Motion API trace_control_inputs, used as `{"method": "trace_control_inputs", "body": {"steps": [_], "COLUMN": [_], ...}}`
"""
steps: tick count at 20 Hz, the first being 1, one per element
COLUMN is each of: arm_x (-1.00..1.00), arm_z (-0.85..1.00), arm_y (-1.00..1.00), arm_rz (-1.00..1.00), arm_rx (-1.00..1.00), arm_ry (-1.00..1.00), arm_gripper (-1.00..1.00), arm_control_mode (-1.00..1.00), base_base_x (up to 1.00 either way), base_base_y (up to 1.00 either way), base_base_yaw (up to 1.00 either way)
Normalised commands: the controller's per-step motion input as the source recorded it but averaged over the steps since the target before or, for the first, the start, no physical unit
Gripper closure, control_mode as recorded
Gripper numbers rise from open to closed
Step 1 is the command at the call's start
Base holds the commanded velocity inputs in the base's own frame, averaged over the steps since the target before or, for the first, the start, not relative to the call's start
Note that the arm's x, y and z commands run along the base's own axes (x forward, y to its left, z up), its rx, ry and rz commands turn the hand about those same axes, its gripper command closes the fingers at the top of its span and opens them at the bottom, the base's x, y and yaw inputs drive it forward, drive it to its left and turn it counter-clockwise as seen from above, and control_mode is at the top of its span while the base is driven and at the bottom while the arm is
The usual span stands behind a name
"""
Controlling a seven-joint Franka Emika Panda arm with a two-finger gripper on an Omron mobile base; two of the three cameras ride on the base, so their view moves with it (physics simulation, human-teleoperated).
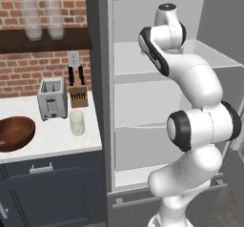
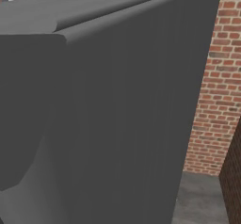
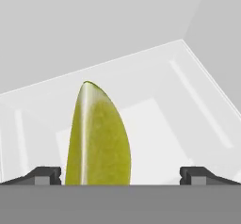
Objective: Grab a lemon wedge from the fridge and one ice cube from the ice bowl, and put them in the glass of lemonade.
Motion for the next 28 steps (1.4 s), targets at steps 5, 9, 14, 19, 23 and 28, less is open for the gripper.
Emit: {"method": "trace_control_inputs", "body": {"steps": [5, 9, 14, 19, 23, 28], "arm_x": [0.13, 0.05, 0.23, 0.04, 0.01, -0.24], "arm_z": [0.04, 0.11, 0.00, -0.22, -0.31, -0.09], "arm_y": [0.07, 0.00, 0.00, 0.00, 0.00, 0.00], "arm_rz": [0.00, 0.00, 0.00, 0.00, 0.00, 0.00], "arm_rx": [0.00, 0.00, 0.00, 0.00, 0.00, 0.00], "arm_ry": [0.00, 0.00, 0.00, 0.00, 0.00, 0.01], "arm_gripper": [-1.00, -1.00, -1.00, -1.00, -1.00, -1.00], "arm_control_mode": [-1.00, -1.00, -1.00, -1.00, -1.00, -1.00], "base_base_x": [0.00, 0.00, 0.00, 0.00, 0.00, 0.00], "base_base_y": [0.00, 0.00, 0.00, 0.00, 0.00, 0.00], "base_base_yaw": [0.00, 0.00, 0.00, 0.00, 0.00, 0.00]}}
